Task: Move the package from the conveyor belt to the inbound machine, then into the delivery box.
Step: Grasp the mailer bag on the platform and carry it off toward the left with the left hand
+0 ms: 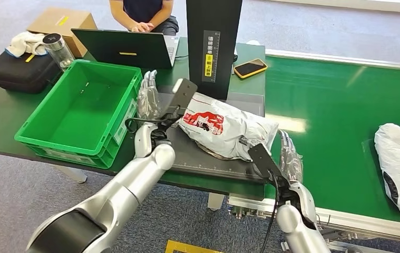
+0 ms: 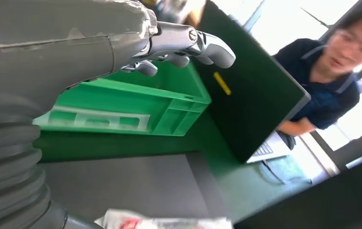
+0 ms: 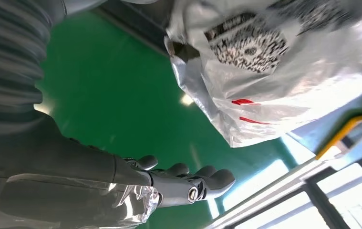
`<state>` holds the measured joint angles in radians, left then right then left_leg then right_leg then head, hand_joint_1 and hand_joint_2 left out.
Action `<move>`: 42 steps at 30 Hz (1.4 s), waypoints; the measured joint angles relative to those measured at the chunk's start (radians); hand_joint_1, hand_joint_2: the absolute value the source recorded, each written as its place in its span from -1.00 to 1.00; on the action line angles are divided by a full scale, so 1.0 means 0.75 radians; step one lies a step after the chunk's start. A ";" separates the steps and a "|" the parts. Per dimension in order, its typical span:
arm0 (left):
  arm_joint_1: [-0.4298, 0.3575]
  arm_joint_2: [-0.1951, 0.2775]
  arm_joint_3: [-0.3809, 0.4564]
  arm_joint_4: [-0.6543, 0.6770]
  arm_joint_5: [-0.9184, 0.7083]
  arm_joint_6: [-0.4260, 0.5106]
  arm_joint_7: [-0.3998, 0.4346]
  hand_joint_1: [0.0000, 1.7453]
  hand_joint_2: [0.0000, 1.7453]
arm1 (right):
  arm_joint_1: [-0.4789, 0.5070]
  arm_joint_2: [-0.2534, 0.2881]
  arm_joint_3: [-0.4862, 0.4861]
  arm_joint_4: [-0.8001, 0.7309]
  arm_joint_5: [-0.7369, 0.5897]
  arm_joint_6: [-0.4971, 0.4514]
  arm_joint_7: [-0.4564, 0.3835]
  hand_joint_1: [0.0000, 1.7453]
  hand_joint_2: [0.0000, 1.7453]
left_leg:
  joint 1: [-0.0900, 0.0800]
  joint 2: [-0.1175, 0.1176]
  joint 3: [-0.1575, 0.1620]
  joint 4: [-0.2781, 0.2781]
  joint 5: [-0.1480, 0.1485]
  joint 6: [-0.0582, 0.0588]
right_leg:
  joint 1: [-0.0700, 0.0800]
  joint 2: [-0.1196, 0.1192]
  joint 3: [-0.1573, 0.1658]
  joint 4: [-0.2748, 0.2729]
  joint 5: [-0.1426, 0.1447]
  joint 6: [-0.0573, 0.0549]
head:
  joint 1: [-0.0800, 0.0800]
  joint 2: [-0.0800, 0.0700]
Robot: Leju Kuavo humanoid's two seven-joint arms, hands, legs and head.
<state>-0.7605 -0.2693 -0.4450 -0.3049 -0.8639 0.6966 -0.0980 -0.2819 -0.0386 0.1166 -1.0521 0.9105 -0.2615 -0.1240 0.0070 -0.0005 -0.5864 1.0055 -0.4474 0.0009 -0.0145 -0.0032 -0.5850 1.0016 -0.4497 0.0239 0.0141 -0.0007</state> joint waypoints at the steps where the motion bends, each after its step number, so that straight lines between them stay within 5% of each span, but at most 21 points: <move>1: 0.004 0.000 0.064 -0.009 0.018 0.000 -0.050 -1.00 1.00 | -0.044 -0.003 0.006 0.063 0.036 -0.003 0.015 -1.00 1.00 | 0.000 0.000 0.000 0.000 0.000 0.000 | 0.000 0.000 0.000 0.000 0.000 0.000 | 0.000 0.000; 8: 0.033 -0.010 0.498 -0.088 -0.139 -0.009 -0.241 -1.00 1.00 | -0.349 -0.020 0.061 0.506 0.155 -0.010 0.047 -1.00 1.00 | 0.000 -0.001 0.000 0.002 0.001 0.001 | 0.000 -0.002 0.000 0.000 0.001 0.000 | 0.000 0.000; 13: 0.037 -0.038 0.571 -0.081 -0.187 -0.048 -0.242 -1.00 1.00 | -0.409 -0.028 0.110 0.628 0.195 0.040 0.020 -1.00 1.00 | 0.000 -0.001 0.001 0.002 0.000 0.001 | 0.000 -0.001 0.001 -0.001 0.000 0.000 | 0.000 0.000; 18: 0.042 -0.064 0.580 -0.076 -0.205 -0.096 -0.242 -1.00 1.00 | -0.429 -0.042 0.159 0.661 0.163 0.139 -0.171 -1.00 1.00 | 0.000 0.001 0.004 0.002 0.000 0.001 | 0.000 0.000 0.004 -0.001 0.001 0.000 | 0.000 0.000; 20: 0.042 -0.071 0.580 -0.074 -0.212 -0.112 -0.239 -1.00 1.00 | -0.436 -0.047 0.173 0.664 0.139 0.206 -0.226 -0.89 1.00 | 0.000 0.001 0.008 0.002 0.000 0.001 | 0.000 0.001 0.007 -0.002 0.001 0.000 | 0.000 0.000; 24: 0.044 -0.080 0.571 -0.069 -0.227 -0.127 -0.232 -1.00 1.00 | -0.436 -0.054 0.201 0.664 0.118 0.254 -0.272 0.76 1.00 | 0.000 0.002 0.012 0.002 0.000 0.001 | 0.001 0.002 0.011 -0.002 0.001 -0.001 | 0.000 0.000; 27: 0.049 -0.085 0.554 -0.068 -0.239 -0.144 -0.232 -1.00 1.00 | -0.427 -0.058 0.223 0.664 0.103 0.258 -0.284 1.00 1.00 | 0.000 0.005 0.013 0.001 0.000 0.001 | 0.002 0.004 0.011 -0.002 0.002 -0.002 | 0.000 0.000; 42: 0.077 -0.092 0.447 -0.062 -0.268 -0.245 -0.224 -1.00 1.00 | -0.356 -0.082 0.287 0.586 0.058 0.179 -0.317 1.00 1.00 | 0.000 0.005 0.012 0.001 0.000 0.001 | 0.001 0.004 0.010 -0.002 0.002 -0.002 | 0.000 0.000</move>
<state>-0.7025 -0.3384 -0.1097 -0.3512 -1.0646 0.5127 -0.2659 -0.5491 -0.1000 0.3317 -0.6129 0.9538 -0.1270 -0.3617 0.0073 0.0035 -0.5776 1.0065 -0.4476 0.0016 -0.0136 -0.0003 -0.5774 1.0004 -0.4483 0.0227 0.0140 -0.0008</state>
